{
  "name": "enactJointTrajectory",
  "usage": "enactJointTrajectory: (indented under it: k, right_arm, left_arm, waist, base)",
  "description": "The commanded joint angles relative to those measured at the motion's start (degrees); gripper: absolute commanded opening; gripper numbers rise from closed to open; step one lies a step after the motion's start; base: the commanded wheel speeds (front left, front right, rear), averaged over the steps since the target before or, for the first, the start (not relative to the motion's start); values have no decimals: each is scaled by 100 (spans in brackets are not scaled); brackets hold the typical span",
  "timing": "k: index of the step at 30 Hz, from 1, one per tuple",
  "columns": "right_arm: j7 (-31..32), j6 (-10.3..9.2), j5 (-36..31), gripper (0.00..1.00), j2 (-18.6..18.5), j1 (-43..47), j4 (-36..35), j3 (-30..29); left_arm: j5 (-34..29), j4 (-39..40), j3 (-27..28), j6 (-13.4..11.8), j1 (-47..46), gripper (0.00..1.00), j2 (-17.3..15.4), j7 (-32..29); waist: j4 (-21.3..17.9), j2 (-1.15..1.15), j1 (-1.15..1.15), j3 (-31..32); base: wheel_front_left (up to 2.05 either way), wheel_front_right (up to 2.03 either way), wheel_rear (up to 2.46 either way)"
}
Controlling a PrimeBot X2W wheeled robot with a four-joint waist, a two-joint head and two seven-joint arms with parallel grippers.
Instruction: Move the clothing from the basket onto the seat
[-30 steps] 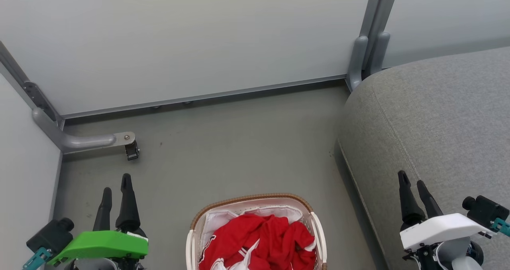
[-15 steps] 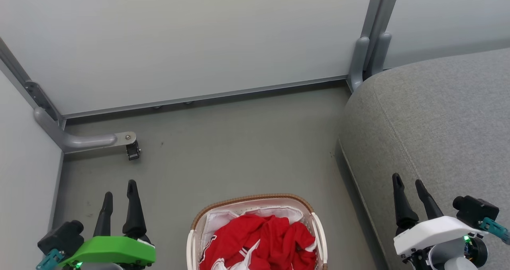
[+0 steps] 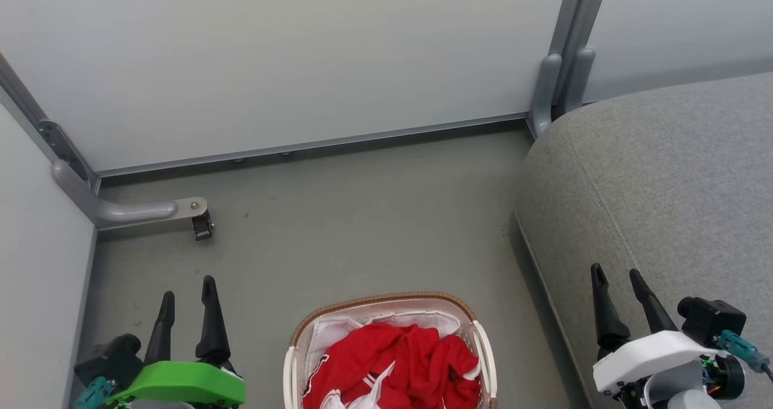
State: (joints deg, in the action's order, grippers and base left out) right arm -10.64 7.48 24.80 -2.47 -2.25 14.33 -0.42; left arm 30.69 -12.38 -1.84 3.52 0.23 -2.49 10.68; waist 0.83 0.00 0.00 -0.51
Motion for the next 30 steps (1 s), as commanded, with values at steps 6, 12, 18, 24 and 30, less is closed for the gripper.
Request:
enactJointTrajectory:
  k: [6, 12, 18, 24, 30]
  right_arm:
    - [-121, 2, -405, 100, -41, 31, 19, 33]
    - [-183, 2, -689, 100, -43, 40, 18, 48]
    - [-259, 1, -962, 100, -47, 57, 24, 66]
    - [-336, 1, -1262, 100, -51, 77, -15, 105]
    - [-396, 1, -1506, 100, -54, 96, -65, 131]
  left_arm:
    - [-332, -93, -51, -64, 7, 100, -48, 119]
    - [-575, -165, -85, -79, 13, 100, -50, 178]
    - [-807, -212, -132, -103, 32, 100, -52, 253]
    - [-1035, -300, -171, -115, 53, 100, -54, 329]
    - [-1248, -351, -222, -141, 75, 100, -55, 390]
  waist:
    - [9, 0, 0, -10]
    - [19, 0, 0, -23]
    - [24, 0, 0, -30]
    - [31, 0, 0, -29]
    - [40, 0, 0, -30]
  base:
    - [0, 0, 0]
    - [0, 0, 0]
    - [0, 0, 0]
    - [0, 0, 0]
    - [0, 0, 0]
